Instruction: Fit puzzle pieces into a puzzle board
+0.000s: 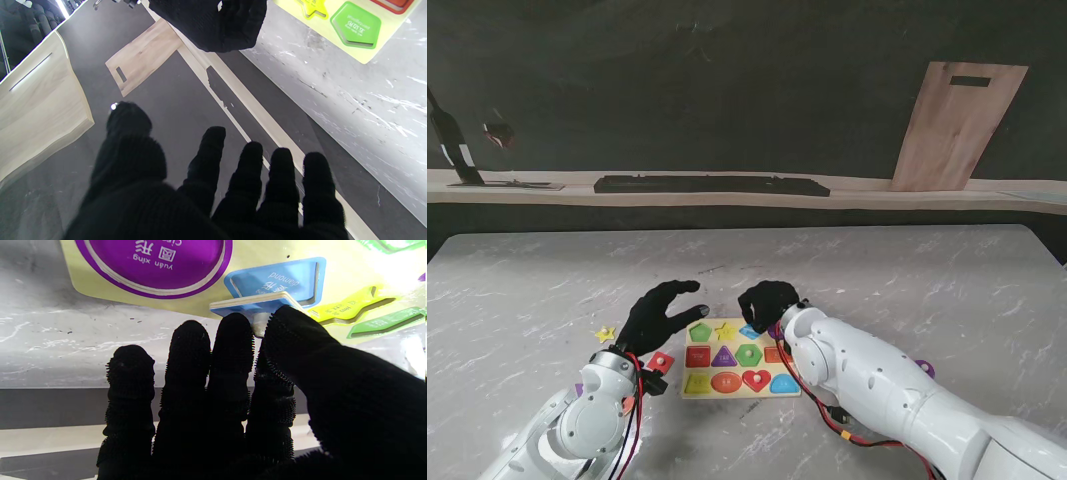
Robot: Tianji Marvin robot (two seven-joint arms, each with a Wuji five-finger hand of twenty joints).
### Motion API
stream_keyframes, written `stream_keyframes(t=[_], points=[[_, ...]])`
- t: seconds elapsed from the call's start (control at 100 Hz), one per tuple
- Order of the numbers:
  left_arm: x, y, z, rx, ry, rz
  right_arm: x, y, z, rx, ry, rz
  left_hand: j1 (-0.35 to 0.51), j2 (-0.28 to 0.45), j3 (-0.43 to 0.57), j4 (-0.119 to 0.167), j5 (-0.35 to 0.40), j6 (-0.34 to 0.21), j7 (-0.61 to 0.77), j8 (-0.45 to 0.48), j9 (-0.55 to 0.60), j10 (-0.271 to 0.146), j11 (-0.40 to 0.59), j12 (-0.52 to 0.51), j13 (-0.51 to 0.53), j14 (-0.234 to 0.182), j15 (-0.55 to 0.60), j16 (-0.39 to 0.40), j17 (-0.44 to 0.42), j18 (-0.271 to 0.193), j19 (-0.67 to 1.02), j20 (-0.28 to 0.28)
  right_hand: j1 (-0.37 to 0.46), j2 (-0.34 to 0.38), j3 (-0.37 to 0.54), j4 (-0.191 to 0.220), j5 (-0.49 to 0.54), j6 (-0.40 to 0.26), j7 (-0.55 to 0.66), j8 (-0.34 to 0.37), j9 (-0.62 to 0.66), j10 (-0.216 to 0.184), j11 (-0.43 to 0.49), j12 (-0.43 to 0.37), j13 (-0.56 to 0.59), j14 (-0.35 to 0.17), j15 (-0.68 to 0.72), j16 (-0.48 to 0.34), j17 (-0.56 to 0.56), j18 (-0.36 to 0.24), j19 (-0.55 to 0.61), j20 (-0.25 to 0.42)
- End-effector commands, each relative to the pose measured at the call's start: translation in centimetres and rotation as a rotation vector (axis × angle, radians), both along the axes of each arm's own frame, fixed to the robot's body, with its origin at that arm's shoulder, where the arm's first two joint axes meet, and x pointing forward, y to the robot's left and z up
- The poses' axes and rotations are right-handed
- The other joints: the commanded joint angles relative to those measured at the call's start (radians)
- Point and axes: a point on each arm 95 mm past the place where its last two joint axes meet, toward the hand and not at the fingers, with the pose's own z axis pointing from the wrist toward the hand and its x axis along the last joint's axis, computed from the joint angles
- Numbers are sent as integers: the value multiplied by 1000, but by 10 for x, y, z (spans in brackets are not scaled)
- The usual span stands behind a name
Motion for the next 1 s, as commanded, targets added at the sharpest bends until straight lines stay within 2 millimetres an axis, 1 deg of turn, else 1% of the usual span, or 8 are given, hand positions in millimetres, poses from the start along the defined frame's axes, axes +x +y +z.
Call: stream_keyframes(t=[0.0,0.46,0.99], points=[[-1,-1,1,-7,-2,-2,-3,10,-1,1,8,6,-14,29,-24,32,-9,-21,-1,-13,11,-8,-14,-8,27,-10,-23,-3,-6,101,-11,12,26,-8,18,32,38,12,24,-3,31,64,12,3,30,-3,24,-4,11,29,46,-11],[-2,-1,1,-8,-4,-2,-3,20,-5,-37,21,-28,-16,30,-24,31,-9,-20,-1,-13,13,-8,-14,-8,27,-8,-23,-3,-6,102,-12,11,31,-9,16,32,42,28,22,-3,32,74,16,0,33,7,33,-5,12,38,61,-11],[-2,-1,1,-8,-5,0,-8,21,-8,-66,40,-28,-15,31,-24,32,-9,-21,-3,-13,12,-9,-15,-8,25,-10,-25,-4,-6,102,-12,11,32,-28,28,35,53,38,19,-1,41,81,21,-4,40,17,44,-5,14,47,74,-8]])
